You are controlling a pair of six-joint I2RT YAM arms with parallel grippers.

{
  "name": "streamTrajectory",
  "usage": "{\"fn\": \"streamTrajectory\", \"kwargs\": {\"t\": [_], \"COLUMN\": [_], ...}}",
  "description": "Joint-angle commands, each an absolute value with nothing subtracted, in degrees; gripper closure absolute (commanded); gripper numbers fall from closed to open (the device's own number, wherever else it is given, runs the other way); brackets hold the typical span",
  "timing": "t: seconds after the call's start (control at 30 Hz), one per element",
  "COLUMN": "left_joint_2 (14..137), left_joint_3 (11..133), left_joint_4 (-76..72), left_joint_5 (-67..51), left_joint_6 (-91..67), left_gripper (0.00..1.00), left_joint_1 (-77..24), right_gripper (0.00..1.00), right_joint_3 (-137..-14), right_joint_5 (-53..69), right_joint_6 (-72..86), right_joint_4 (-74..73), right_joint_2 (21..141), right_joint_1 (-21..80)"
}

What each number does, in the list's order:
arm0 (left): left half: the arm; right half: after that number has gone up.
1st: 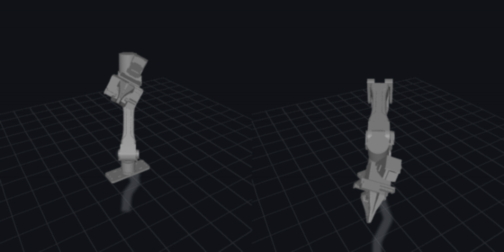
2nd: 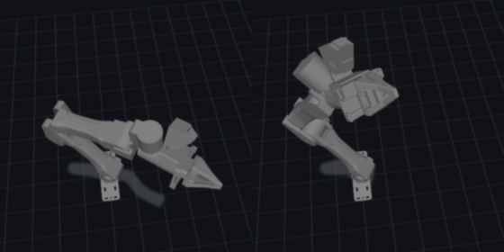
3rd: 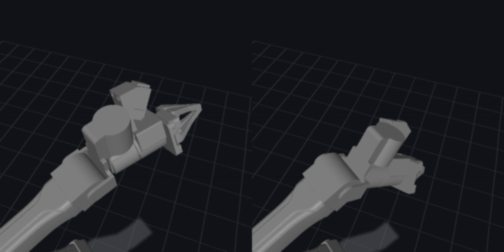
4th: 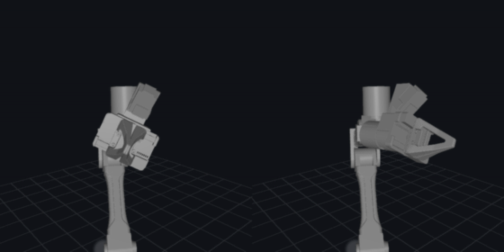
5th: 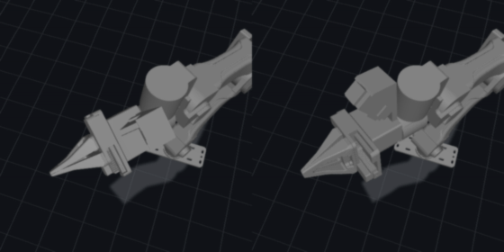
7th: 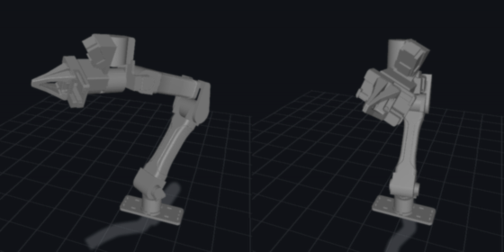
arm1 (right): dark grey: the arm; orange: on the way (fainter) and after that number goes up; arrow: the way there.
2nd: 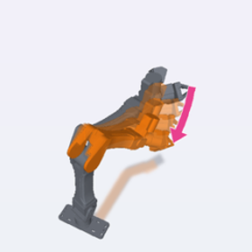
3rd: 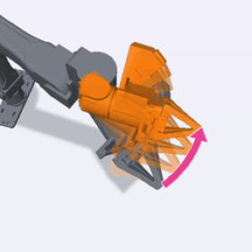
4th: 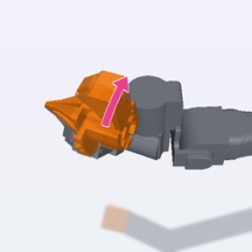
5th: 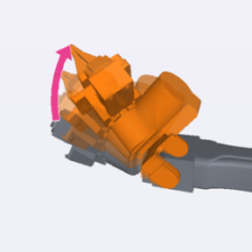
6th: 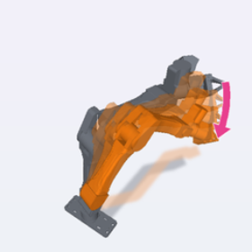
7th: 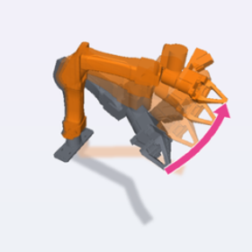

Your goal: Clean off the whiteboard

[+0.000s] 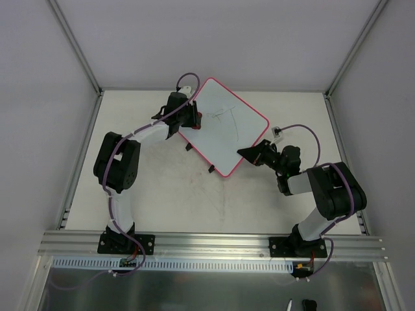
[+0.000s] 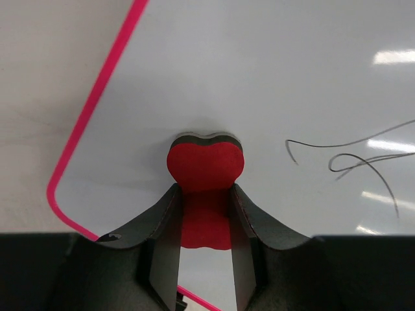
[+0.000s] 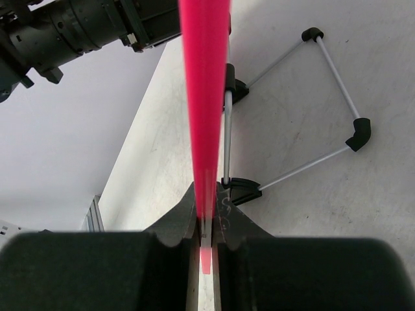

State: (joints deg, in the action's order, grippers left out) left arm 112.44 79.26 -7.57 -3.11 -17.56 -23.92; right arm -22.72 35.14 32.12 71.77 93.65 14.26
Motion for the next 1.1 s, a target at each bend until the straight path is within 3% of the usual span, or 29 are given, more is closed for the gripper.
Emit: {"fn": "streamTrajectory", "kwargs": {"t": [0.0, 0.53, 1.07], "left_joint_2": [115.22, 112.94, 109.42], "left_joint_3": [79.1, 72.52, 72.94], "left_joint_4": [-5.62, -8.25, -9.84], "left_joint_5": [-4.13, -6.15, -4.39], "left_joint_6": [-18.54, -22.14, -23.38], "left_gripper": [0.94, 0.95, 0.95], "left_joint_1": [-20.93, -20.56, -31.99], "right_gripper": [1.0, 1.0, 1.0], "right_joint_3": [-24.35, -24.52, -24.61], "right_joint_5": [39.64, 39.64, 39.81], "right_joint_6": [30.67, 30.67, 30.67], "right_joint_4": [87.8, 87.8, 87.8], "right_joint_2": [91.93, 92.28, 92.29], "right_joint_1": [15.73, 15.73, 15.82]}}
